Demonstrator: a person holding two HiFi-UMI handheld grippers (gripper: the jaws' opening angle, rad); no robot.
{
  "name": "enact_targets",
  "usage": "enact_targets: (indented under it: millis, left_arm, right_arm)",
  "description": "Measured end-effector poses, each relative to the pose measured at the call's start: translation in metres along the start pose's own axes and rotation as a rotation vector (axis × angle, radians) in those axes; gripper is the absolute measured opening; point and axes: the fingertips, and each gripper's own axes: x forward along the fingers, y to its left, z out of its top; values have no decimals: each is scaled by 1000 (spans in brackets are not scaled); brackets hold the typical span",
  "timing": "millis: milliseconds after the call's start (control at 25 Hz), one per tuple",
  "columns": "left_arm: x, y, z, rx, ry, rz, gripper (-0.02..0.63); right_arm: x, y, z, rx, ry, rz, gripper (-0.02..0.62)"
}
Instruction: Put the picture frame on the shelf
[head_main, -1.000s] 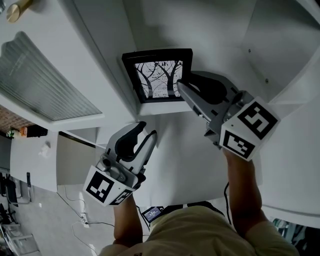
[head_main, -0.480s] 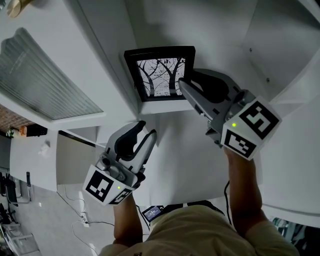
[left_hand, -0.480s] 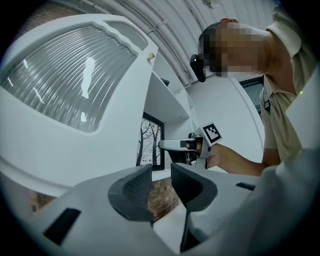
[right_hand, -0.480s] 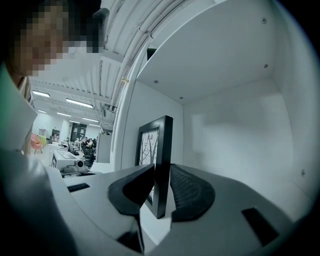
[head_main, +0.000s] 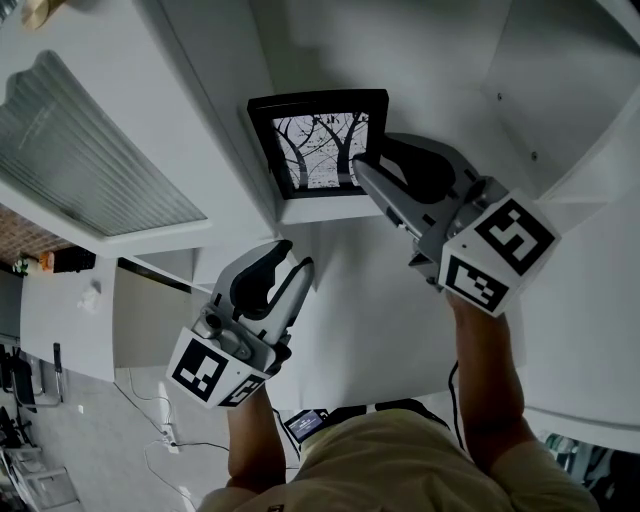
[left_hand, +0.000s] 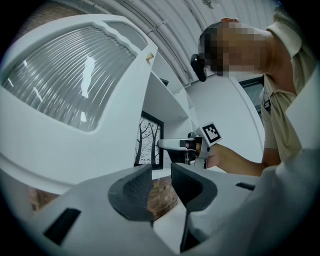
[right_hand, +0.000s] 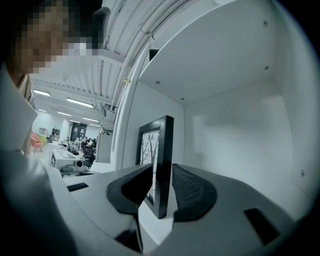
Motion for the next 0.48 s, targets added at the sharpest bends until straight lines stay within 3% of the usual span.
enact_targets:
  millis: [480]
  left_arm:
    - [-7,0,-1,-4,0,12,117]
  right_arm:
    - [-5,-6,-4,7,-7,-38,112]
